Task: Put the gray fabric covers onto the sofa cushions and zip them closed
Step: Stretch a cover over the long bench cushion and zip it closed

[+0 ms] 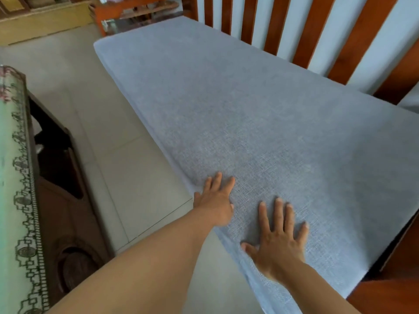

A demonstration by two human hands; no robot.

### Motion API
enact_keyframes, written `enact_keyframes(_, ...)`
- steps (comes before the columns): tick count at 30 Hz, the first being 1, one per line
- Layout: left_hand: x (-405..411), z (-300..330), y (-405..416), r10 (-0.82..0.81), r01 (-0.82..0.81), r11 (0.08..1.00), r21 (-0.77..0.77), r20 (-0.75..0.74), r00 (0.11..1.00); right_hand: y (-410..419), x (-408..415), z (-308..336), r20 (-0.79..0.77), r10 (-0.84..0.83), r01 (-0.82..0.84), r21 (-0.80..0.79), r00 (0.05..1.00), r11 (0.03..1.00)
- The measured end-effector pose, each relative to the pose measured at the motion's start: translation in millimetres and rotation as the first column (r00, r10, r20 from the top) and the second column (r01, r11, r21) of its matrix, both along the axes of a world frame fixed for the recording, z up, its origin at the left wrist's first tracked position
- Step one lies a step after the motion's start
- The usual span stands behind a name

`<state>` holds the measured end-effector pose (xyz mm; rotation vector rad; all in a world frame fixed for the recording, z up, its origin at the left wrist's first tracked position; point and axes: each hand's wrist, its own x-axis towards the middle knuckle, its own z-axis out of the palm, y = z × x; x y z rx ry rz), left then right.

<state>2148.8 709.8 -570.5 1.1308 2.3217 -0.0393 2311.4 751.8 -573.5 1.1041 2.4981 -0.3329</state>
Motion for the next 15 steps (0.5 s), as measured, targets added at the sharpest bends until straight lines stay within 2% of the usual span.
enact_keyframes(4, -2, 6, 1, -0.029, 0.029, 0.999, -0.018, 0.010, 1.000, -5, 0, -8, -0.027, 0.016, -0.015, 0.017, 0.999, 1.000)
enact_keyframes(6, -12, 8, 5, -0.059, 0.060, 0.997, 0.040, -0.029, 0.998, 2, -2, -13, -0.050, -0.012, 0.012, -0.008, 0.999, 1.000)
enact_keyframes(9, -42, 5, 17, -0.145, 0.160, 0.979, 0.127, -0.118, 0.982, 26, -26, -8, -0.109, -0.072, 0.076, 0.036, 0.991, 0.996)
enact_keyframes(11, -70, 2, 25, -0.172, 0.182, 0.976, 0.121, -0.088, 0.981, 45, -56, 2, -0.099, -0.141, 0.147, 0.058, 0.985, 0.987)
enact_keyframes(15, -134, -7, 36, -0.126, 0.126, 0.985, 0.117, -0.008, 0.992, 72, -132, 0, -0.038, -0.243, 0.244, 0.037, 0.969, 0.969)
